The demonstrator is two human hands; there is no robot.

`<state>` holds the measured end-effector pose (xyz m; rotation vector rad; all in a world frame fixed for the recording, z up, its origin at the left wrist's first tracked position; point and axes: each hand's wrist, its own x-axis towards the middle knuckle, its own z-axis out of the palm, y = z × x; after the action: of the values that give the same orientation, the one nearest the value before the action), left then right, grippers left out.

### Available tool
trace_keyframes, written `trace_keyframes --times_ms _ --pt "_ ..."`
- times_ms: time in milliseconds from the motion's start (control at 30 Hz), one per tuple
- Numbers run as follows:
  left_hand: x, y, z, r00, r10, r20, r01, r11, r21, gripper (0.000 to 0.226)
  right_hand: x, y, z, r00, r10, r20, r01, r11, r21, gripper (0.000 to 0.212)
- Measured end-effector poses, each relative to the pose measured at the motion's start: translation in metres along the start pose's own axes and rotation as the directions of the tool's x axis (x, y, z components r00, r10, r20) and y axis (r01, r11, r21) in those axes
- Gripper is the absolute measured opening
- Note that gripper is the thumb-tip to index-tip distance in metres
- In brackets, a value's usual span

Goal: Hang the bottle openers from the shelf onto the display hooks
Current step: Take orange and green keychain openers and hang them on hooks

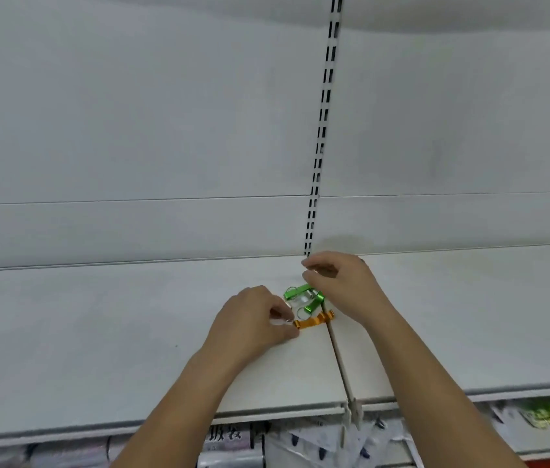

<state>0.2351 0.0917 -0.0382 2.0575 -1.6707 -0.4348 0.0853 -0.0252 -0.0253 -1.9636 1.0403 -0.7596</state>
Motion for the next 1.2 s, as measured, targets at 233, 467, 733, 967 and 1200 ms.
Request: trace_keyframes --times_ms 233,467,733,967,1200 --pt "0.004 -0.004 -0.002 0.996 -0.093 0.006 0.093 0.990 -0.103 0.016 0.021 -0.001 0.013 0.970 0.006 0.242 0.103 0.895 -0.435 0.029" --pt "0.002 -0.016 -0.010 0.988 -0.152 0.005 0.141 0.901 -0.410 0.008 0.026 -0.006 0.014 0.970 0.029 0.242 0.087 0.886 -0.455 0.008" --pt "-0.006 -0.012 -0.033 0.986 -0.133 -0.104 0.063 0.860 -0.506 0.007 0.022 -0.013 0.008 0.985 -0.104 0.135 0.140 0.945 -0.294 0.005" --pt "-0.034 -0.010 -0.061 0.945 -0.207 -0.254 0.035 0.834 -0.550 0.007 0.019 -0.043 0.010 0.979 -0.150 0.140 0.136 0.985 0.103 0.007" --pt "-0.091 -0.026 -0.092 0.837 -0.381 -0.393 0.140 0.843 -0.520 0.004 0.002 -0.082 0.049 0.887 -0.230 0.401 0.033 0.897 0.442 0.018"
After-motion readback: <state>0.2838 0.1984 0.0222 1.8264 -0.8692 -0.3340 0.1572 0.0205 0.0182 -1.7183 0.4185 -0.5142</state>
